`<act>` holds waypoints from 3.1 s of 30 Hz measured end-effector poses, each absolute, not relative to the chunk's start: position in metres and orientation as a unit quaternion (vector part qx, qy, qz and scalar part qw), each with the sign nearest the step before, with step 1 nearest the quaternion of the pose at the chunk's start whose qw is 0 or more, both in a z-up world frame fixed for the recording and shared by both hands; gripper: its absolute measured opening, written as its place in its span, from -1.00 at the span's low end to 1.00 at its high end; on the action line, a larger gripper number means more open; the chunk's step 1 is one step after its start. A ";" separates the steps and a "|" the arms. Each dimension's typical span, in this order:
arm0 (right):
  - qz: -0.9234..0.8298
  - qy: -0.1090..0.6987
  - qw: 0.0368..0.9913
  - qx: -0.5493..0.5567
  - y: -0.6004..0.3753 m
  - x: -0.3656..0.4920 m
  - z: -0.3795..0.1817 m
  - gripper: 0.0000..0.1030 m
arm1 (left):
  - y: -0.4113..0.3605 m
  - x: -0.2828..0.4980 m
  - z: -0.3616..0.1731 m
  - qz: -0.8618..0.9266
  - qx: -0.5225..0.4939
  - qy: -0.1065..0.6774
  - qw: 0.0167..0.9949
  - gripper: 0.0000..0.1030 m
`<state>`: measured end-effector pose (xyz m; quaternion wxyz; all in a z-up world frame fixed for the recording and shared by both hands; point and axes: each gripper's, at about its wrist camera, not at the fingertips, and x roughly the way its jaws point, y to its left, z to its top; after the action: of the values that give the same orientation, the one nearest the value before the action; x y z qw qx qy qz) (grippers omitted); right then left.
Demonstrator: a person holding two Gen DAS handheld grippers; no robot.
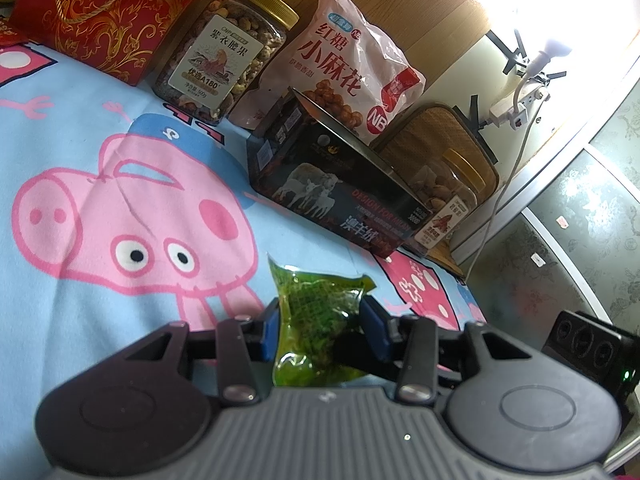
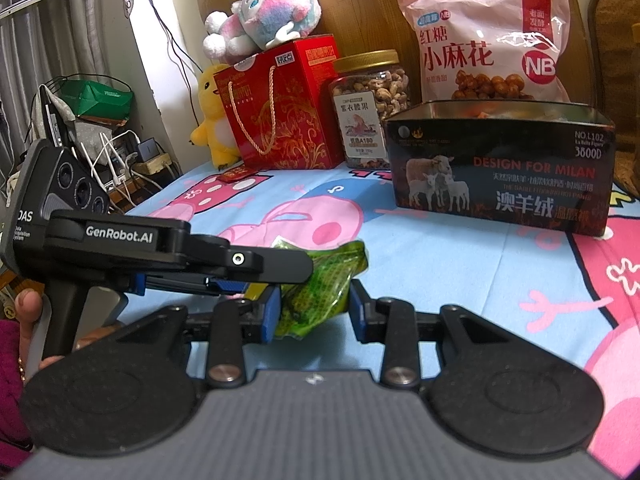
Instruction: Organize snacks
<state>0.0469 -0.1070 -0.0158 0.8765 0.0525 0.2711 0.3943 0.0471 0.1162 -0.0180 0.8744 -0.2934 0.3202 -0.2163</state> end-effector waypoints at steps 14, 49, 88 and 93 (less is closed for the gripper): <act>0.309 0.179 0.930 0.088 -0.167 0.089 0.044 -0.24 | 0.046 0.138 0.077 -0.289 -0.187 0.286 0.894 -0.22; 0.181 0.178 0.959 0.126 -0.190 0.058 0.011 0.35 | 0.019 0.105 0.062 -0.064 -0.034 0.315 0.946 0.03; 0.203 0.212 0.941 0.167 -0.169 -0.002 0.011 0.34 | 0.027 0.024 0.042 0.010 0.001 0.314 0.949 1.00; 0.198 0.210 0.942 0.173 -0.171 -0.004 0.013 0.34 | 0.024 0.021 0.047 0.011 0.012 0.301 0.954 1.00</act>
<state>-0.0041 -0.1714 0.0127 0.9416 0.1731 0.2104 0.1977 0.0206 0.0240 0.0468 0.9536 0.0121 0.3007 0.0110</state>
